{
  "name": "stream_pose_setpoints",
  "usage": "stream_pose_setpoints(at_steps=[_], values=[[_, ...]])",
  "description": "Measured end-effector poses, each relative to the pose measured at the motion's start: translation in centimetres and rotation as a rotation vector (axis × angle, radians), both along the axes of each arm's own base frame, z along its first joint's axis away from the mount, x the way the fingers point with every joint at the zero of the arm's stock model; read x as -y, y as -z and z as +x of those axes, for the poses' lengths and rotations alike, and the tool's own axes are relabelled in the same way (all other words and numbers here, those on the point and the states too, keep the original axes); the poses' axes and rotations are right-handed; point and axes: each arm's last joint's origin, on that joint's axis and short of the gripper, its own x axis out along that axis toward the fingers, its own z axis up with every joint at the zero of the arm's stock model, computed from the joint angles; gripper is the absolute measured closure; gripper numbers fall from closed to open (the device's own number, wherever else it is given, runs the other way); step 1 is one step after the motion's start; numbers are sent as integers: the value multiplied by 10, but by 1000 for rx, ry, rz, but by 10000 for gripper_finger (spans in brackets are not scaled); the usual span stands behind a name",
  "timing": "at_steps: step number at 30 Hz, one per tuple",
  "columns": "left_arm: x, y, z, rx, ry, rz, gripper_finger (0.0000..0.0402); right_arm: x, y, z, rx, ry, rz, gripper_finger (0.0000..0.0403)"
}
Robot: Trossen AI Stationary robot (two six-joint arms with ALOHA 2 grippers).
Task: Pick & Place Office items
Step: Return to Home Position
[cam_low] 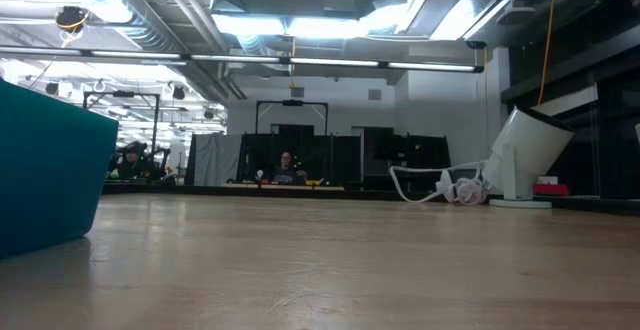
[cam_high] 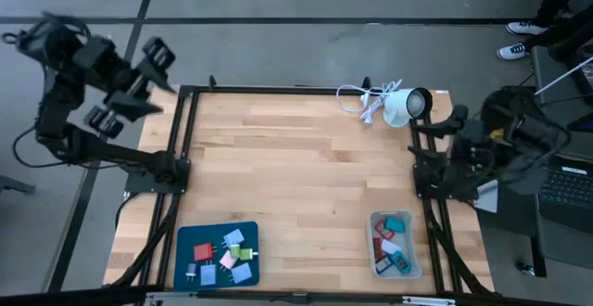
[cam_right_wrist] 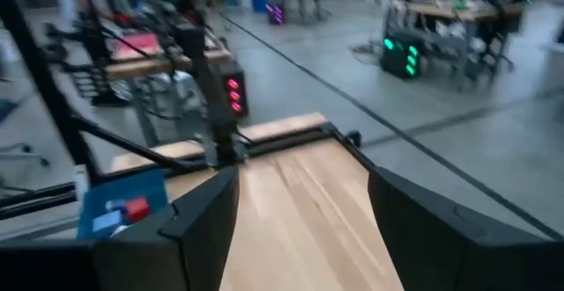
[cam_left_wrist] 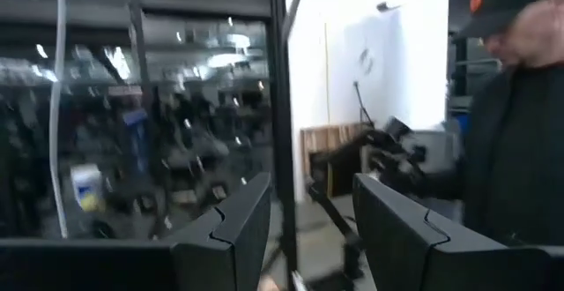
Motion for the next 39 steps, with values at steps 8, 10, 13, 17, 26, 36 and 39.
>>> stream_pose_setpoints(at_steps=[8,10,13,17,26,36,39], values=[[6,77,-2,5,-35,-164,245,-15,64,-31,207,-80,156,146],[8,97,-3,82,-35,-195,245,-25,66,-29,229,-75,236,146],[8,125,-8,125,-52,-233,245,-41,59,-21,238,-42,265,146],[7,152,-7,113,-87,-287,245,-50,20,-6,223,14,226,146],[7,168,-3,145,-59,-283,245,-37,-64,47,536,-691,-38,146],[12,190,-14,134,-101,-217,245,12,9,65,120,-479,37,146],[13,210,-28,162,-92,-241,245,21,37,51,198,-460,73,146]])
